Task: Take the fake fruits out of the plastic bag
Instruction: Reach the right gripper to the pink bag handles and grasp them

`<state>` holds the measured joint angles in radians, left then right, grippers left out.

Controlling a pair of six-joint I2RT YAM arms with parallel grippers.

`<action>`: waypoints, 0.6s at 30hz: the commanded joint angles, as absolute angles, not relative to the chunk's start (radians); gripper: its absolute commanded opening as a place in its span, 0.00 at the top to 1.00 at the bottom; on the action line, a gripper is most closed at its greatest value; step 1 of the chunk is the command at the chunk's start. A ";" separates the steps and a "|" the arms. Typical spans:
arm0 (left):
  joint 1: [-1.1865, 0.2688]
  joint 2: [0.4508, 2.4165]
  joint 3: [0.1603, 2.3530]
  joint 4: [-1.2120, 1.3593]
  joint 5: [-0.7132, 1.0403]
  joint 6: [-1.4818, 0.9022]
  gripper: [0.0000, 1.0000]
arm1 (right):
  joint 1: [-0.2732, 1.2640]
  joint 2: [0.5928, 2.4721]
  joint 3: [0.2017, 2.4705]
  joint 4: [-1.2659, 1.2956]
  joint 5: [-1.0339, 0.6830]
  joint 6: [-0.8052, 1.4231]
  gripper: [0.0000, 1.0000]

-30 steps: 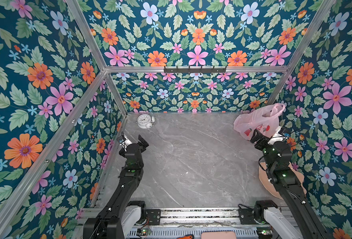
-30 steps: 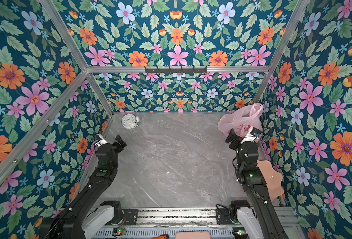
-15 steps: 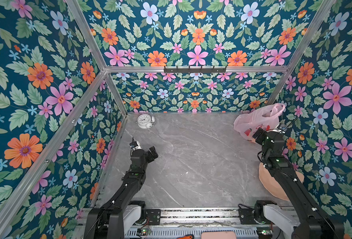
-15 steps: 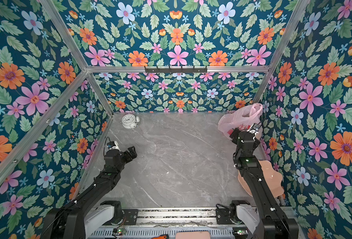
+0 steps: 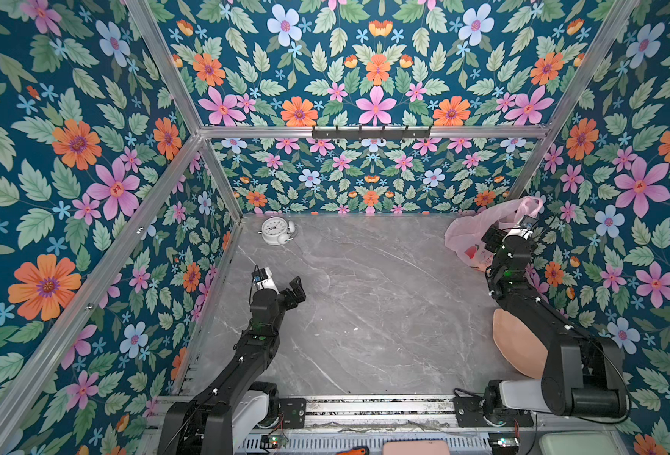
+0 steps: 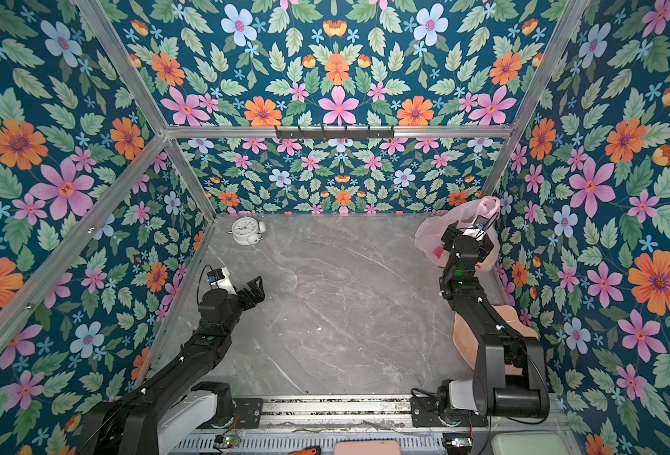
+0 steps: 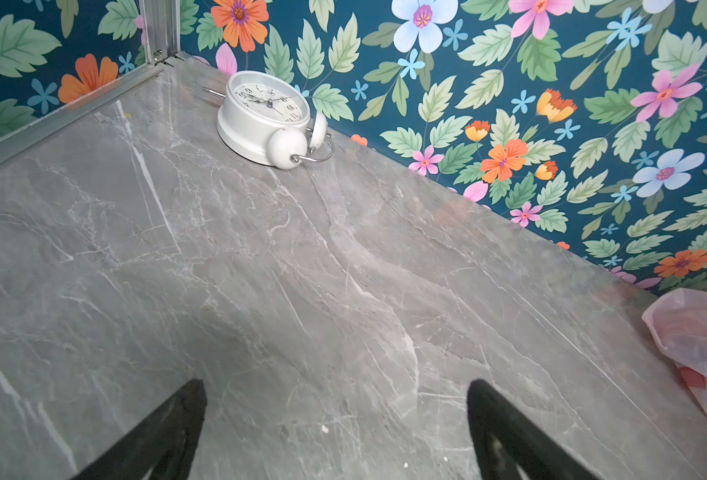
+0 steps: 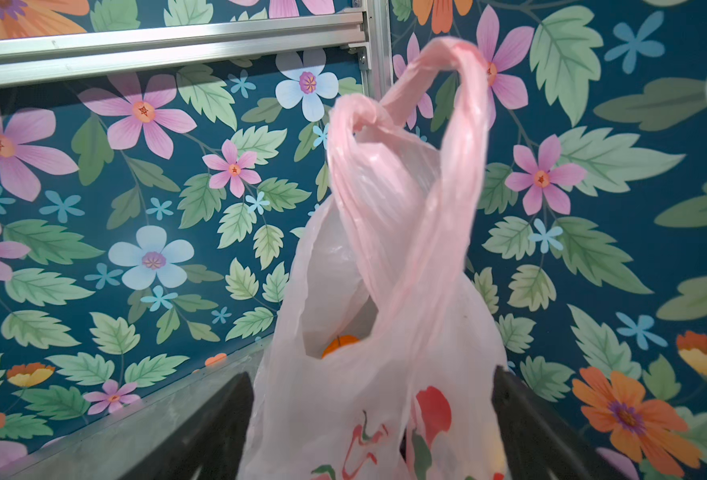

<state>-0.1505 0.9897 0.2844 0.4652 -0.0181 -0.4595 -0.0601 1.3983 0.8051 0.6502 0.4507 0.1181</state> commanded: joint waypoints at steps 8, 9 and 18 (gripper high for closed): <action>-0.158 1.022 0.275 0.541 -0.028 -0.422 0.00 | -0.156 1.549 0.895 0.748 0.481 0.165 0.24; -0.158 1.026 0.276 0.543 -0.025 -0.421 0.01 | -0.155 1.565 0.902 0.754 0.450 0.153 0.32; -0.165 1.024 0.278 0.539 -0.038 -0.418 0.04 | -0.154 1.560 0.927 0.634 0.286 0.212 0.91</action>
